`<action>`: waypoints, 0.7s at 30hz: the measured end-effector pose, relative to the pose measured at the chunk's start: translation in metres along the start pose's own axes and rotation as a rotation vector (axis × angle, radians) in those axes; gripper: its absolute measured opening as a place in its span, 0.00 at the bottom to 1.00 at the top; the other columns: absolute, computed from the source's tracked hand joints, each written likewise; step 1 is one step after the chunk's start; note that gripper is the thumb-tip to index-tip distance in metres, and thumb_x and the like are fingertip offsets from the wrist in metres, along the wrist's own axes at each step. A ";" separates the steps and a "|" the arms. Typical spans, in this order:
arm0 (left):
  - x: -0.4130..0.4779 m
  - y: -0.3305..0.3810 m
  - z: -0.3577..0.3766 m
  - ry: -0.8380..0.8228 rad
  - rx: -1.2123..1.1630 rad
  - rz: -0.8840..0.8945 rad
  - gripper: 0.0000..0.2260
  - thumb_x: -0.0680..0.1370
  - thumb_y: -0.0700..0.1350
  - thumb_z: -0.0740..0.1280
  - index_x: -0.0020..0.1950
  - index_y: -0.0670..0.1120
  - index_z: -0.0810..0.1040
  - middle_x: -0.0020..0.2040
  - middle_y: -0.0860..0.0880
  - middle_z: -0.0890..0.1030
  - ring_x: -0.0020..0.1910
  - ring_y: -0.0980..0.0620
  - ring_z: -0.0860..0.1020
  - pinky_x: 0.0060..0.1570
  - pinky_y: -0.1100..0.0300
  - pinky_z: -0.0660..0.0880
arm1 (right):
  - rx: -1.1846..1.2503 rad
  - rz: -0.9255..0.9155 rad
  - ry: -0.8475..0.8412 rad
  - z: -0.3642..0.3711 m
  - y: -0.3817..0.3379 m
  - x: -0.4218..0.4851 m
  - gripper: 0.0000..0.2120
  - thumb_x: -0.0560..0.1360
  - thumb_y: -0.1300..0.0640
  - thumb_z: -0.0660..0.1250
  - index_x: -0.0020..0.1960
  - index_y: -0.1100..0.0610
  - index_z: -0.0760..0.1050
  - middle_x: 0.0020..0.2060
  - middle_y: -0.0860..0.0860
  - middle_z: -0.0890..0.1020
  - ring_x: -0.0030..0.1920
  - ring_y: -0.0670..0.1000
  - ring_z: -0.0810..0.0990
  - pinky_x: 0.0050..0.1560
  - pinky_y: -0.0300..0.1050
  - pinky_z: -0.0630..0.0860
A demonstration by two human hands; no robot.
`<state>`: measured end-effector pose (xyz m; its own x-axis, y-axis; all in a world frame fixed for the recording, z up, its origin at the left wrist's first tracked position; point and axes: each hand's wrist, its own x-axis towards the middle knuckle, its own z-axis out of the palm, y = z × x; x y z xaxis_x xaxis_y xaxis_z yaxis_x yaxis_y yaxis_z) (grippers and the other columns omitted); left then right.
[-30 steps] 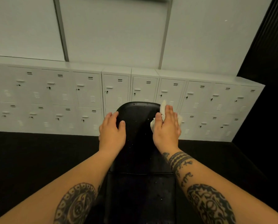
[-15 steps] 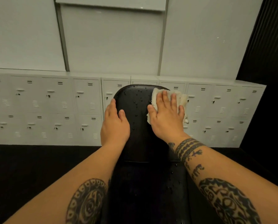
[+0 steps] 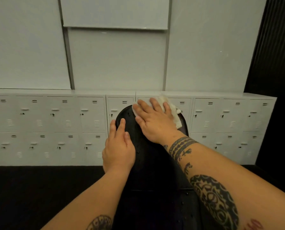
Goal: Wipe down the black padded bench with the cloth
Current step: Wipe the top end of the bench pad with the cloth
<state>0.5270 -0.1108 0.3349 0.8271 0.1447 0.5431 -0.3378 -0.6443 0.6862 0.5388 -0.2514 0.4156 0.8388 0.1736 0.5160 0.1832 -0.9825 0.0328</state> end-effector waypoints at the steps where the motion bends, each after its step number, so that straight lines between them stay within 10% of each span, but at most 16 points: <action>1: 0.000 0.000 -0.001 -0.008 -0.017 -0.002 0.23 0.86 0.53 0.52 0.82 0.62 0.57 0.84 0.58 0.51 0.76 0.48 0.66 0.66 0.45 0.70 | -0.007 -0.057 -0.010 0.000 -0.001 -0.007 0.25 0.83 0.41 0.43 0.80 0.38 0.47 0.79 0.37 0.47 0.79 0.49 0.39 0.75 0.59 0.32; 14: 0.003 -0.001 -0.015 -0.107 -0.095 0.021 0.23 0.86 0.52 0.56 0.81 0.61 0.58 0.84 0.59 0.49 0.78 0.49 0.64 0.68 0.49 0.70 | -0.056 0.197 0.013 0.006 0.018 -0.028 0.29 0.83 0.40 0.41 0.81 0.46 0.36 0.79 0.42 0.36 0.78 0.50 0.32 0.75 0.62 0.33; 21: 0.004 -0.005 -0.013 -0.094 -0.121 0.033 0.23 0.86 0.54 0.55 0.81 0.62 0.58 0.83 0.60 0.50 0.78 0.50 0.64 0.67 0.47 0.70 | -0.041 0.055 0.028 0.001 -0.006 0.018 0.27 0.84 0.42 0.44 0.81 0.45 0.47 0.80 0.42 0.50 0.80 0.53 0.43 0.75 0.65 0.37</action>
<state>0.5263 -0.0970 0.3397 0.8513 0.0508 0.5223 -0.4121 -0.5515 0.7253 0.5538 -0.2418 0.4236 0.8320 0.1180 0.5421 0.1156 -0.9925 0.0387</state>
